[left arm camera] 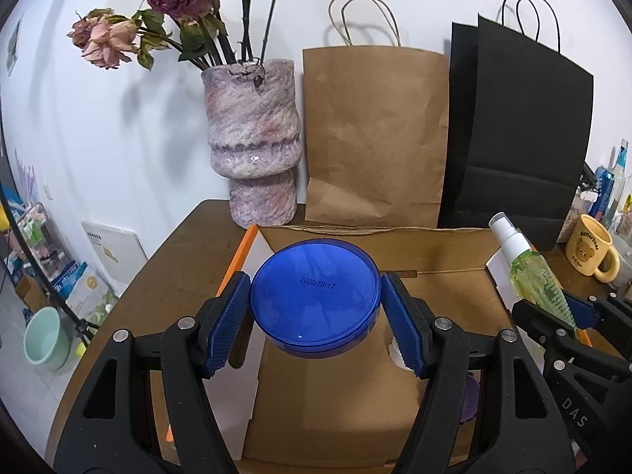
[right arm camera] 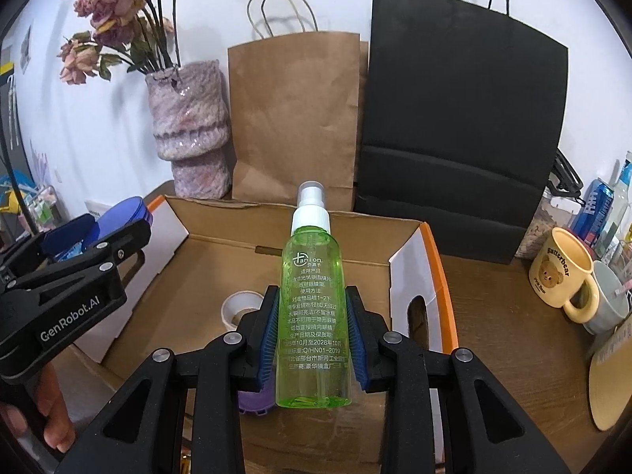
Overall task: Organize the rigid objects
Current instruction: 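Open both grippers to drop the jar and spray bottle into the box, then withdraw both grippers from the box back toward the remaining items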
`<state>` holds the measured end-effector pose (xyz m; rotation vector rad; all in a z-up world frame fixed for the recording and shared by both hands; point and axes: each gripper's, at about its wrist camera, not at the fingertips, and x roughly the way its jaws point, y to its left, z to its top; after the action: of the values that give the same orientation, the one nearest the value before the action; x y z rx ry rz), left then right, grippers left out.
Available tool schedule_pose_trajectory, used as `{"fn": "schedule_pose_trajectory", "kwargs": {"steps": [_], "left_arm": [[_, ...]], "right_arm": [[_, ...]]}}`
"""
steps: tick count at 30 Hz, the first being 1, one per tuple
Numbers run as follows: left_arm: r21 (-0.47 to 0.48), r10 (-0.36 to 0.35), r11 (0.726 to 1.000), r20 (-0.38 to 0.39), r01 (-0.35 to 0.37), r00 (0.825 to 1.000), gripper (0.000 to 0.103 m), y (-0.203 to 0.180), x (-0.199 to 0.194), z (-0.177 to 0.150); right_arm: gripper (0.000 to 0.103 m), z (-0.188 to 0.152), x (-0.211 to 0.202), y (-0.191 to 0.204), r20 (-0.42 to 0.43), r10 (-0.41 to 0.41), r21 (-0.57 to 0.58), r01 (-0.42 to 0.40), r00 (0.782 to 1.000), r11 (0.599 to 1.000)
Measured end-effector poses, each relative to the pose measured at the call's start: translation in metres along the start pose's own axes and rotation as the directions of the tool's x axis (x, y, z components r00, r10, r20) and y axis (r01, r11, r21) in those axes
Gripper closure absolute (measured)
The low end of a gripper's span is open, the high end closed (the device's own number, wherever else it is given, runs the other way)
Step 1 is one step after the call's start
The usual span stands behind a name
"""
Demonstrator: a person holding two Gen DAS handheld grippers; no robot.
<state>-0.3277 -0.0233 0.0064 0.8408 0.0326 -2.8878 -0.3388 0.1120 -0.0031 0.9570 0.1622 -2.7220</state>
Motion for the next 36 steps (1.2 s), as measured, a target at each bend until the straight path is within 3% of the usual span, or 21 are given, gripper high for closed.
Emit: {"fn": "schedule_pose_trajectory", "kwargs": {"steps": [5, 6, 8, 10, 11, 12, 14, 36], "left_arm": [[0.015, 0.006, 1.0, -0.012, -0.006, 1.0, 0.036, -0.001, 0.008, 0.0], [0.014, 0.011, 1.0, -0.014, -0.011, 1.0, 0.031, 0.0, 0.008, 0.0], [0.008, 0.016, 1.0, -0.004, -0.016, 1.0, 0.0, 0.002, 0.008, 0.001], [0.0, 0.018, 1.0, 0.01, -0.018, 1.0, 0.0, 0.005, 0.005, 0.0], [-0.001, 0.014, 1.0, 0.007, -0.014, 1.0, 0.0, 0.006, 0.005, 0.001], [0.0, 0.007, 1.0, 0.0, -0.007, 1.0, 0.0, 0.007, 0.006, 0.001], [-0.002, 0.007, 1.0, -0.014, -0.007, 1.0, 0.0, 0.008, 0.007, 0.0], [0.013, -0.043, 0.999, -0.042, 0.043, 0.998, 0.0, 0.005, -0.006, -0.007]], "right_arm": [[0.068, -0.002, 0.008, -0.004, -0.026, -0.001, 0.004, 0.001, 1.0, 1.0], [0.068, -0.003, 0.01, -0.005, -0.033, 0.001, 0.01, -0.001, 0.999, 1.0], [0.067, -0.005, 0.013, -0.007, -0.05, 0.003, 0.011, -0.003, 0.999, 1.0], [0.067, -0.007, 0.016, -0.007, -0.072, 0.005, 0.004, -0.004, 0.997, 1.0], [0.061, -0.009, 0.016, -0.007, -0.075, -0.002, 0.003, 0.002, 0.997, 1.0], [0.04, -0.009, 0.017, -0.008, -0.075, -0.006, 0.003, 0.006, 0.997, 1.0], [0.012, -0.008, 0.013, -0.009, -0.059, -0.006, 0.005, 0.006, 0.998, 1.0], [0.012, -0.014, -0.014, -0.013, -0.003, -0.037, -0.003, 0.037, 0.999, 0.999]]}}
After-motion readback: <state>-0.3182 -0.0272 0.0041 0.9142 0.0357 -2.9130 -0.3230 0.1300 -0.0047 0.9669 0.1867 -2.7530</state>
